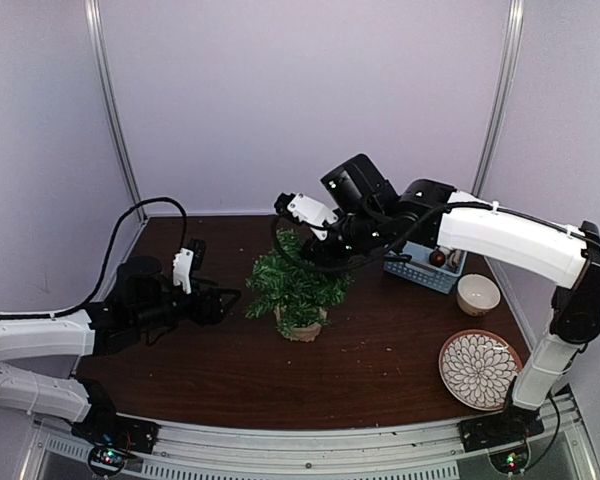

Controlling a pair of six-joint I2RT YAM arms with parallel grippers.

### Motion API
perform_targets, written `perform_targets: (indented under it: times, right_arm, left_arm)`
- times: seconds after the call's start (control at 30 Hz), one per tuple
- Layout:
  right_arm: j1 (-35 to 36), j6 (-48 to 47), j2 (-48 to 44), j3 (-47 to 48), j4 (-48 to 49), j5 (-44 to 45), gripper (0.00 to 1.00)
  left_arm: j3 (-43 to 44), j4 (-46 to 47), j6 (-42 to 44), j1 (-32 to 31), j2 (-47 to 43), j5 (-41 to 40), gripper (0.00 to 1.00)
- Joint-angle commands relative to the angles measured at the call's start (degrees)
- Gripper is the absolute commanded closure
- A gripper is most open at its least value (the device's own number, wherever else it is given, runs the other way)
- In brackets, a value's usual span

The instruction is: Decorate the small christmas tree

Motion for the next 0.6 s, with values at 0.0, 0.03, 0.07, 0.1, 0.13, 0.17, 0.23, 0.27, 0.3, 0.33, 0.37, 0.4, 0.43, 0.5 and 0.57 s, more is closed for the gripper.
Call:
perform_targets:
  times: [0.0, 0.03, 0.07, 0.1, 0.13, 0.17, 0.23, 0.27, 0.3, 0.33, 0.37, 0.4, 0.43, 0.5, 0.57]
  right_arm:
    - [-0.58, -0.67, 1.03, 1.22, 0.96, 0.04, 0.95]
    - [-0.61, -0.67, 1.05, 1.14, 1.05, -0.34, 0.88]
    - [-0.62, -0.74, 1.02, 1.07, 1.13, -0.47, 0.82]
    - [-0.62, -0.8, 0.93, 1.05, 1.26, -0.55, 0.77]
    - [-0.62, -0.83, 0.8, 1.05, 1.3, -0.57, 0.7]
    - [-0.62, -0.82, 0.67, 1.07, 1.39, -0.59, 0.65]
    - [-0.62, -0.86, 0.4, 0.88, 1.82, -0.9, 0.56]
    - [-0.62, -0.89, 0.31, 0.95, 1.87, -1.1, 0.52]
    - [-0.62, -0.86, 0.27, 0.96, 1.95, -1.32, 0.48]
    - [-0.61, -0.73, 0.15, 0.96, 2.1, -1.39, 0.4]
    - [-0.62, -0.6, -0.07, 0.96, 2.18, -1.44, 0.35]
    - [-0.62, -0.48, -0.37, 0.84, 2.41, -1.48, 0.3]
    - [-0.62, -0.31, -0.78, 0.61, 2.79, -1.47, 0.25]
    - [-0.7, 0.0, -1.78, -0.07, 3.7, -1.65, 0.18]
    - [-0.91, 0.33, -2.56, -0.16, 4.14, -1.74, 0.13]
  left_arm:
    - [1.06, 0.93, 0.38, 0.52, 0.27, -0.64, 0.24]
    - [1.15, 0.76, 0.38, 0.56, 0.36, -0.73, 0.23]
    - [1.32, 0.59, 0.31, 0.6, 0.4, -0.83, 0.23]
    - [1.44, 0.47, 0.22, 0.61, 0.47, -0.86, 0.23]
    - [1.46, 0.43, 0.08, 0.68, 0.54, -0.82, 0.23]
    - [1.47, 0.45, -0.01, 0.69, 0.54, -0.82, 0.23]
    - [1.6, 0.47, -0.21, 0.85, 0.53, -0.83, 0.22]
    - [1.64, 0.38, -0.29, 0.93, 0.52, -0.87, 0.22]
    - [1.72, 0.35, -0.37, 0.95, 0.43, -0.86, 0.22]
    - [1.77, 0.16, -0.53, 1.1, 0.36, -0.87, 0.21]
    - [1.86, -0.08, -0.7, 1.24, 0.23, -0.86, 0.21]
    - [1.94, -0.34, -0.9, 1.41, 0.12, -0.88, 0.2]
    - [1.99, -0.48, -1.08, 1.58, -0.02, -0.8, 0.19]
    - [2.13, -0.73, -1.43, 1.96, -0.36, -0.66, 0.18]
    - [2.4, -1.05, -1.47, 2.3, -0.34, -0.41, 0.17]
